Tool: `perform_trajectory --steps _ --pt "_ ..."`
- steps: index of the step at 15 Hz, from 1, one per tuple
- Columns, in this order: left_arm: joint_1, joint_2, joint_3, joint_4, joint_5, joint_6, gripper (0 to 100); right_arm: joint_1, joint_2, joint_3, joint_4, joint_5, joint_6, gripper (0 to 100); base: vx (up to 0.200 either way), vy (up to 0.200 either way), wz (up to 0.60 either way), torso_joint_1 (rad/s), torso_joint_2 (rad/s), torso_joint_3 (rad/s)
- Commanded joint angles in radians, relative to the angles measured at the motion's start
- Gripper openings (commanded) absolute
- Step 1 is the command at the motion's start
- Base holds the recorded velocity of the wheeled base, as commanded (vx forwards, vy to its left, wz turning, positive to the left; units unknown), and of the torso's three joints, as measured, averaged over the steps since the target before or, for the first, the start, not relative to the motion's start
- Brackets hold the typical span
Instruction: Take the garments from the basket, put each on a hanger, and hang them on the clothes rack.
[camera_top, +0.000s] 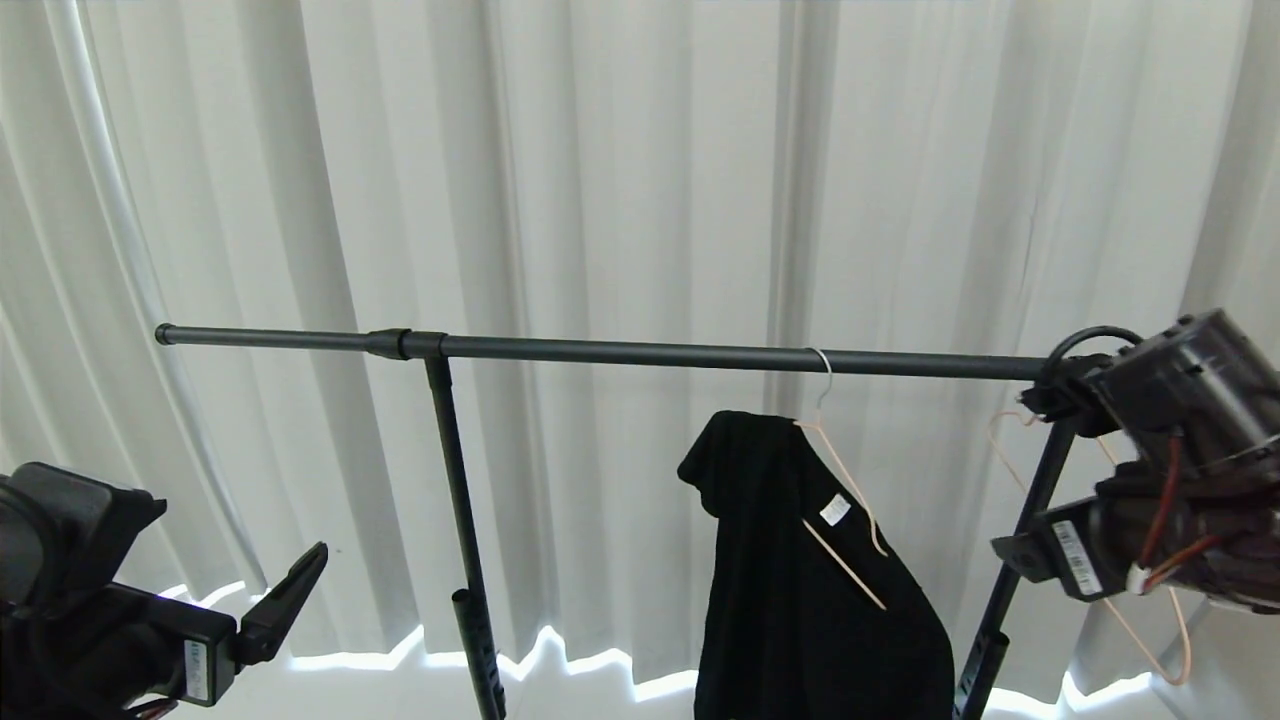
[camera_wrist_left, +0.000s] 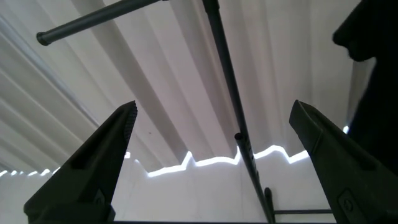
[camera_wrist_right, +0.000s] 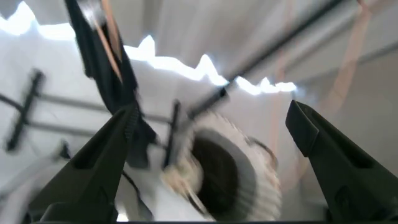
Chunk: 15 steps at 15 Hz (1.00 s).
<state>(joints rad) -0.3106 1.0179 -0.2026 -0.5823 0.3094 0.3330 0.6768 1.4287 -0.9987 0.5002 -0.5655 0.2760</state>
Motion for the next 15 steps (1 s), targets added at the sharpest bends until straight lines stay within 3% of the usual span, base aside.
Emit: perform_trajectory --steps 1,7,11,15 --pt "0.016 0.001 0.0 -0.001 0.001 0.006 100 -0.031 -0.175 0.02 0.103 -0.004 -0.004 100 0.0 0.0 0.0 0.0 0.0 0.0" --pt "0.016 0.004 0.009 -0.001 0.001 0.004 100 -0.145 -0.364 0.141 0.109 -0.016 -0.181 100 -0.167 0.0 0.0 0.001 0.01 0.002" --pt "0.016 0.005 0.009 -0.001 0.001 0.004 100 -0.174 -0.369 0.149 0.104 -0.017 -0.181 100 -0.2 0.0 0.0 -0.004 0.0 0.005" --pt "0.016 -0.009 0.04 -0.001 -0.003 -0.003 100 -0.209 -0.369 0.157 0.077 -0.017 -0.181 100 0.0 0.0 0.0 0.0 0.0 0.0"
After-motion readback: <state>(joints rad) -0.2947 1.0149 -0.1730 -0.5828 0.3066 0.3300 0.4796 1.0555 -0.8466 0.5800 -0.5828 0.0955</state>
